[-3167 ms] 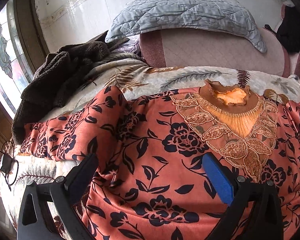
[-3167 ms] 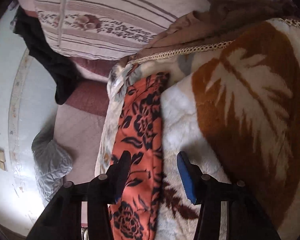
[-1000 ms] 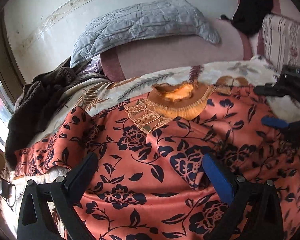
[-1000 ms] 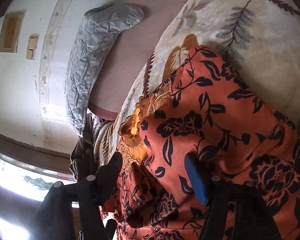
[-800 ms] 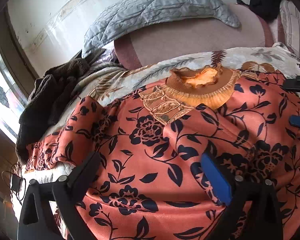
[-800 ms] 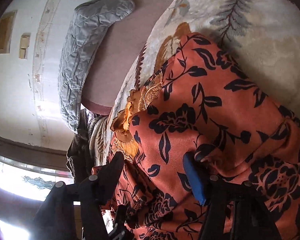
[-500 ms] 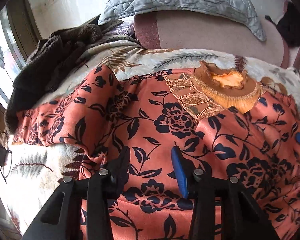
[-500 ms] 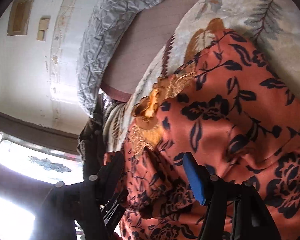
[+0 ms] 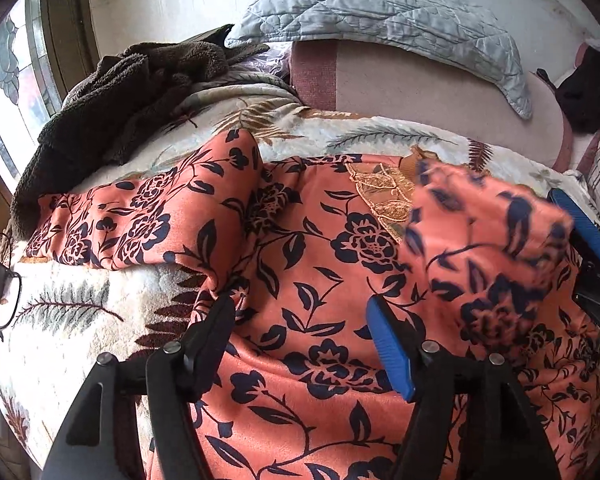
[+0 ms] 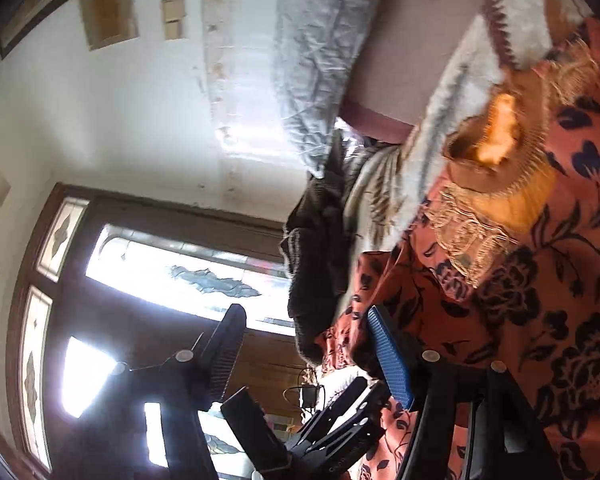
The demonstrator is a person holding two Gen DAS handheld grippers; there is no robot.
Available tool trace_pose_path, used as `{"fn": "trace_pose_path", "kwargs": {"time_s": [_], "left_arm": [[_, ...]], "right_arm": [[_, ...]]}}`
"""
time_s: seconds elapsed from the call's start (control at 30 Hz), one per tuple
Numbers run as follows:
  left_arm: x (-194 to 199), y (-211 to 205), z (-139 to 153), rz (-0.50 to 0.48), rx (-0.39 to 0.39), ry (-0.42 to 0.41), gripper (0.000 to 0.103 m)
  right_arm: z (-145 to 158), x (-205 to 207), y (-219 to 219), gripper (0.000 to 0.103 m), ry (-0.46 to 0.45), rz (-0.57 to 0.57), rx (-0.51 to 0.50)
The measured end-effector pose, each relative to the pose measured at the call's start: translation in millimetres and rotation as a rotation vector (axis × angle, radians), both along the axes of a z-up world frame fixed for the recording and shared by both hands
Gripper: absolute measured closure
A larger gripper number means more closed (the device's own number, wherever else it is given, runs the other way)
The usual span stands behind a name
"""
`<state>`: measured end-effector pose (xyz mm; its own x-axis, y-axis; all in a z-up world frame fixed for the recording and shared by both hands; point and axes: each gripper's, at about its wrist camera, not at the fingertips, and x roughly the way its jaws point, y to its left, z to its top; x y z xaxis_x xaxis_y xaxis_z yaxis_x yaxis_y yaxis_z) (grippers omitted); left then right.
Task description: Fold small clothes
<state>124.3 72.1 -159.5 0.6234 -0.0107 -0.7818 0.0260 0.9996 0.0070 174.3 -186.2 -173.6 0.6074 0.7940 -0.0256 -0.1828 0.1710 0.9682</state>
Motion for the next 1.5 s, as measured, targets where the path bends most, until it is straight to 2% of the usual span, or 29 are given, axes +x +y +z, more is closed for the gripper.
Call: {"fn": "trace_pose_path", "kwargs": {"time_s": [0.03,0.1,0.23,0.3,0.37,0.43,0.57,0.73,0.83,0.93,1.0,1.03,1.1,1.17,1.23,1.27,1.3,1.37,1.4,1.5], "left_arm": [[-1.6,-1.6,2.3,-0.010,-0.016,-0.009,0.032],[-4.9,-6.6,7.3,-0.031,-0.046,-0.025,0.029],[-6.1,-19.7,7.9,-0.075,-0.051,-0.026,0.021],[-1.9,-21.0,2.6,-0.089,-0.056,0.011,0.021],[3.7,-9.7,0.4,-0.085,-0.140,0.058,0.021],[6.3,9.8,5.5,-0.055,-0.238,0.064,0.021],[7.4,33.6,8.0,-0.024,-0.304,0.078,0.019],[19.8,38.8,-21.4,-0.047,-0.371,0.237,0.017],[26.9,45.9,-33.2,-0.045,-0.442,0.304,0.017],[26.5,51.1,-34.4,-0.055,-0.493,0.311,0.018],[24.9,47.1,-35.9,-0.078,-0.475,0.324,0.018],[24.3,43.7,-38.1,-0.091,-0.460,0.335,0.021],[22.6,36.4,-43.4,-0.117,-0.442,0.367,0.039],[21.0,29.8,-48.9,-0.140,-0.429,0.402,0.043],[18.8,24.7,-48.1,-0.150,-0.399,0.391,0.050],[18.1,23.4,-46.6,-0.157,-0.403,0.383,0.065],[18.3,22.6,-45.9,-0.163,-0.407,0.382,0.076],[18.4,21.2,-43.3,-0.160,-0.393,0.361,0.085],[18.7,21.5,-41.5,-0.158,-0.394,0.347,0.090],[18.4,19.9,-30.6,-0.179,-0.383,0.302,0.092]], "right_arm": [[0.2,-1.6,-0.7,0.035,-0.004,0.010,-0.011],[-6.6,-3.7,-6.0,0.034,0.054,-0.021,-0.095],[-20.5,-8.4,-39.7,0.034,0.183,-0.167,-0.233],[-20.7,-10.5,-59.1,0.034,0.199,-0.232,-0.261],[-18.5,-14.3,-77.0,0.035,0.212,-0.292,-0.277],[-20.6,-13.2,-88.4,0.035,0.224,-0.322,-0.286],[-34.6,-7.4,-96.7,0.035,0.286,-0.316,-0.277],[-38.6,4.2,-82.9,0.035,0.311,-0.300,-0.335],[-40.3,5.8,-80.6,0.035,0.321,-0.293,-0.357],[-44.6,6.5,-80.2,0.035,0.342,-0.289,-0.365],[-46.7,6.9,-80.7,0.035,0.354,-0.290,-0.363],[-47.0,6.9,-80.8,0.035,0.358,-0.292,-0.363],[-47.0,6.1,-80.5,0.035,0.360,-0.293,-0.363],[-45.3,5.3,-79.7,0.035,0.359,-0.294,-0.367],[-44.1,4.3,-79.2,0.035,0.357,-0.297,-0.370],[-43.1,4.5,-79.0,0.035,0.357,-0.298,-0.372],[-43.1,4.7,-79.1,0.035,0.357,-0.297,-0.373],[-41.6,4.6,-77.8,0.035,0.354,-0.298,-0.378],[-40.5,3.9,-77.2,0.035,0.350,-0.298,-0.379],[-32.9,2.7,-74.3,0.035,0.323,-0.304,-0.400]]}}
